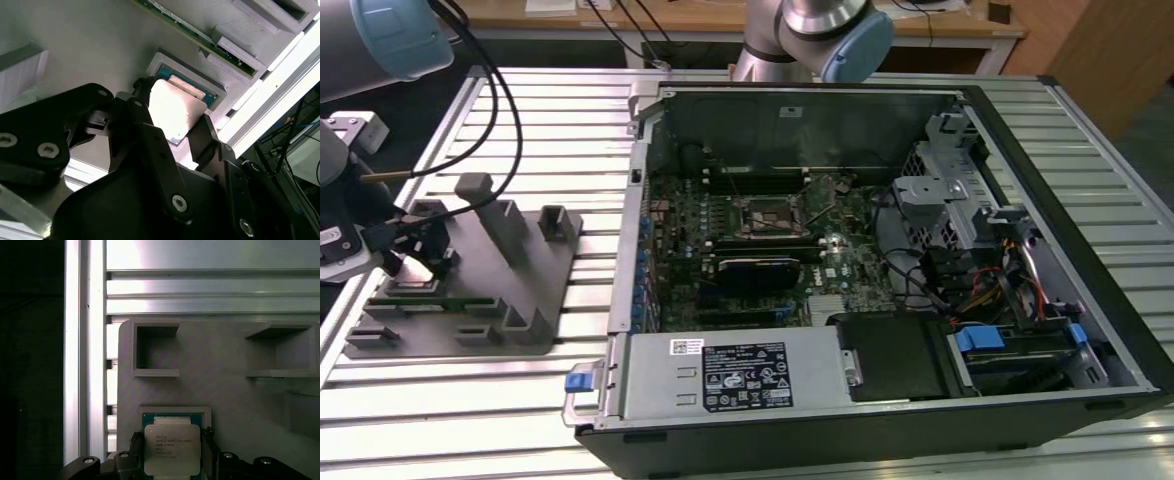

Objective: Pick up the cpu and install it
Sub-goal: 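Pick up the cpu and move it towards the insertion slot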

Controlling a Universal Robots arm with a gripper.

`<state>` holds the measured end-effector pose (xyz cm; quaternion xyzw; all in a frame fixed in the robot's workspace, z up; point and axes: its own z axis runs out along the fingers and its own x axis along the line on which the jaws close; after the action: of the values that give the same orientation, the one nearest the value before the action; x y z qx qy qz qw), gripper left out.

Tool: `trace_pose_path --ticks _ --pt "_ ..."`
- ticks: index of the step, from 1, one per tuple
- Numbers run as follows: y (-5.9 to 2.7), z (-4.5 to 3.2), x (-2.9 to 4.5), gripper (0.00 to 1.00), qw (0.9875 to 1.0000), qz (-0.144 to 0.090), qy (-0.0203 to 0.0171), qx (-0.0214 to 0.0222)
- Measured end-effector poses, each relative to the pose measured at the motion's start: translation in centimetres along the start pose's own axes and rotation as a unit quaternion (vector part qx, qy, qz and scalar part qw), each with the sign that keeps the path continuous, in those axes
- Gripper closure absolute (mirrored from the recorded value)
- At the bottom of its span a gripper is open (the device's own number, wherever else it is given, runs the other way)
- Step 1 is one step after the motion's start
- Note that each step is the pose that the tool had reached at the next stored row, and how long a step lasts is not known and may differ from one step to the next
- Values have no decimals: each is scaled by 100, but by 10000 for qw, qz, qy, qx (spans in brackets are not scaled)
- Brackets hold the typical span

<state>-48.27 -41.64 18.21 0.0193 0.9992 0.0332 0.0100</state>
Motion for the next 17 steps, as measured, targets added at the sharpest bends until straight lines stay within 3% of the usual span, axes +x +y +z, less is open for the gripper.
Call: trace_pose_path --ticks 6,17 --pt "1 -21 0 45 10000 1 1 -19" --pt "12 -175 -3 45 10000 0 1 -25"
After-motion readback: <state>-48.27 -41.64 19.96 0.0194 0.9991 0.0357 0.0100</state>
